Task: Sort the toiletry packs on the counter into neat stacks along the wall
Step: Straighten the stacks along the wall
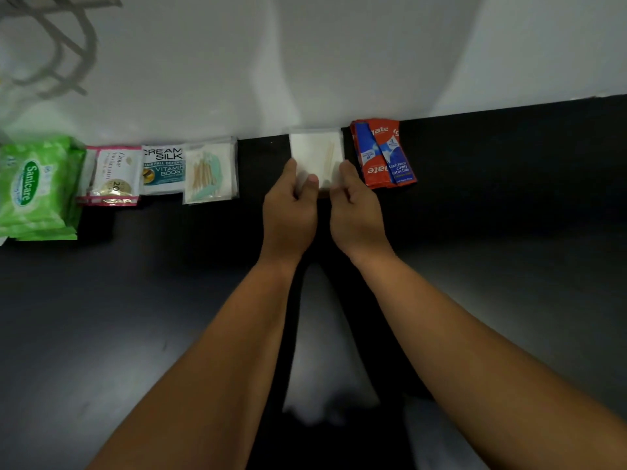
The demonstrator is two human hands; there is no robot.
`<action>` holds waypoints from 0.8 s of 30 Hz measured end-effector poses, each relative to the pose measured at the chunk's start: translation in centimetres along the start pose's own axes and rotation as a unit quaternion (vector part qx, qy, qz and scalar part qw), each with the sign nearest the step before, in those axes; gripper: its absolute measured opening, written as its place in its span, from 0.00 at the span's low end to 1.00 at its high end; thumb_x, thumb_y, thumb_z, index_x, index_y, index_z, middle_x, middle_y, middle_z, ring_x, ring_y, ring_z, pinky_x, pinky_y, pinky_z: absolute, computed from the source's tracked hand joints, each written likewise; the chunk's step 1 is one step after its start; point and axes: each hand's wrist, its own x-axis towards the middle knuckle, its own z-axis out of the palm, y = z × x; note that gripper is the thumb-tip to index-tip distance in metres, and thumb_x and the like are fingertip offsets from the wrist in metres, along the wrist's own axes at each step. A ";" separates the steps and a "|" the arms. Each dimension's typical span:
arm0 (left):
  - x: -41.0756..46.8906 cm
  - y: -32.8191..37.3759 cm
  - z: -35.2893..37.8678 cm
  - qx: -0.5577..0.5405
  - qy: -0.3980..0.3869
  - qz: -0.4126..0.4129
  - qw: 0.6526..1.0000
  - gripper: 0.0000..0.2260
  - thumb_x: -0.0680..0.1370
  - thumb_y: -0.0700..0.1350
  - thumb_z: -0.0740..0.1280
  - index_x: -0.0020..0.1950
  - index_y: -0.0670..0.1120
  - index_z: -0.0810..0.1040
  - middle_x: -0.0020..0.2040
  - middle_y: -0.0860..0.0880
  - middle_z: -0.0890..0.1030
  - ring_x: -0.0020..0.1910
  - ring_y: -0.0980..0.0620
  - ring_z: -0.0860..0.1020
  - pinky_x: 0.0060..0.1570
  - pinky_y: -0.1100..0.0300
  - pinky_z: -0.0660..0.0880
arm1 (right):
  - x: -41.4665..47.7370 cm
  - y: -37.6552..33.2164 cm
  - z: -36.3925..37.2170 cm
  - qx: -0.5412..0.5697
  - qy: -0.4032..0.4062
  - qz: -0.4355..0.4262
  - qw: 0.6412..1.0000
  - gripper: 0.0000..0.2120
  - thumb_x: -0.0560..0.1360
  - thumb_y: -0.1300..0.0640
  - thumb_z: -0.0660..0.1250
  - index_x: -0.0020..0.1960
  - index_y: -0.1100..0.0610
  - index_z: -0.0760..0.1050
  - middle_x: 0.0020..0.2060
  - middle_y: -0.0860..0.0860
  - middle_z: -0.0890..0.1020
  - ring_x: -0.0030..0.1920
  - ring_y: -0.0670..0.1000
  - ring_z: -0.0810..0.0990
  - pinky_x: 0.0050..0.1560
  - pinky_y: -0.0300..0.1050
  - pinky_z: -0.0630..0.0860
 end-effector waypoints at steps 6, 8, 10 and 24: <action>1.8 1.0 0.4 -0.023 0.002 -0.010 1.000 0.16 0.82 0.43 0.62 0.67 0.37 0.74 0.59 0.43 0.81 0.58 0.53 0.81 0.60 0.54 0.78 | 1.5 -0.6 0.4 -0.015 -0.008 -0.029 0.999 0.17 0.83 0.59 0.57 0.71 0.61 0.66 0.65 0.55 0.73 0.64 0.49 0.73 0.64 0.46 0.77; 2.1 0.9 0.5 -0.012 0.010 -0.011 1.000 0.22 0.79 0.50 0.63 0.69 0.38 0.73 0.61 0.44 0.81 0.61 0.51 0.80 0.62 0.50 0.77 | 1.6 -0.7 0.2 -0.019 -0.007 -0.020 1.000 0.18 0.83 0.60 0.57 0.72 0.61 0.65 0.66 0.55 0.73 0.64 0.47 0.72 0.61 0.37 0.76; 2.1 0.4 0.6 -0.006 0.009 -0.011 1.000 0.25 0.77 0.53 0.62 0.70 0.39 0.72 0.62 0.44 0.80 0.62 0.51 0.79 0.63 0.49 0.77 | 1.7 -0.7 -0.1 -0.025 -0.003 -0.008 1.000 0.19 0.84 0.60 0.57 0.74 0.61 0.63 0.66 0.53 0.71 0.64 0.45 0.70 0.53 0.25 0.72; 0.4 -0.9 -5.1 0.051 0.104 0.045 0.992 0.19 0.79 0.47 0.65 0.66 0.38 0.77 0.58 0.49 0.82 0.58 0.55 0.80 0.61 0.65 0.74 | -0.1 -3.7 0.7 -0.190 0.042 -0.119 0.974 0.24 0.81 0.61 0.62 0.75 0.61 0.64 0.75 0.57 0.67 0.76 0.53 0.63 0.75 0.41 0.57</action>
